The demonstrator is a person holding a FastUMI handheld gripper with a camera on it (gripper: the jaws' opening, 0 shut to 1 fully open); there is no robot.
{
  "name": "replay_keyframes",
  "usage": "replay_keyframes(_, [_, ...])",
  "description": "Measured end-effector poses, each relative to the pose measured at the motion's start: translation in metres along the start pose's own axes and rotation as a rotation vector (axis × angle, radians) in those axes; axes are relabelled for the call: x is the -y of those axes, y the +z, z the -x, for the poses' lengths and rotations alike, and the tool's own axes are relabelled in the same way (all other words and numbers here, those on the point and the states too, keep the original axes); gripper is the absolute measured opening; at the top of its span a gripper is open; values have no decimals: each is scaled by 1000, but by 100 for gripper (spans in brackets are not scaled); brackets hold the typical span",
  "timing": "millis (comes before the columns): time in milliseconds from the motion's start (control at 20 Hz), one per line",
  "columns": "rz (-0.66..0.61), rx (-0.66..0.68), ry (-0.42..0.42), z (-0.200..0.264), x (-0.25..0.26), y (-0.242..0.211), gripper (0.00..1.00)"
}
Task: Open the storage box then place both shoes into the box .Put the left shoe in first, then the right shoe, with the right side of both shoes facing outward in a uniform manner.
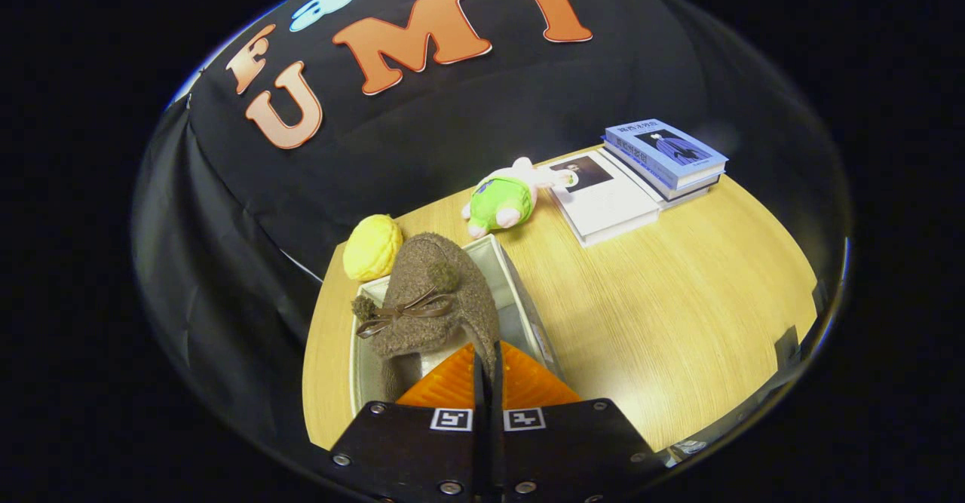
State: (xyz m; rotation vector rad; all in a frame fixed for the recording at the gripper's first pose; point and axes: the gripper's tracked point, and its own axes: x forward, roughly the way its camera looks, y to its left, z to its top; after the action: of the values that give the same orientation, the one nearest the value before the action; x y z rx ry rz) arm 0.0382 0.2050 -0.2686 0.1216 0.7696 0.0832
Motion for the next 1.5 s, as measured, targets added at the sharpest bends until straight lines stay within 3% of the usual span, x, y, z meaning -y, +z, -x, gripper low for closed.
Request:
replay_keyframes(200, [15,3,-42,1,11,-1,4])
replay_keyframes(350, [-12,9,-7,7,6,5,23])
replay_keyframes(550, [-24,66,19,26,7,29,68])
replay_keyframes(600, [-13,85,16,31,10,36,86])
replay_keyframes(700, [21,120,11,41,13,49,98])
replay_keyframes(1050, [195,356,-19,117,14,136,98])
replay_keyframes(1300, [160,452,44,151,8,163,98])
replay_keyframes(1500, [134,506,24,166,26,178,98])
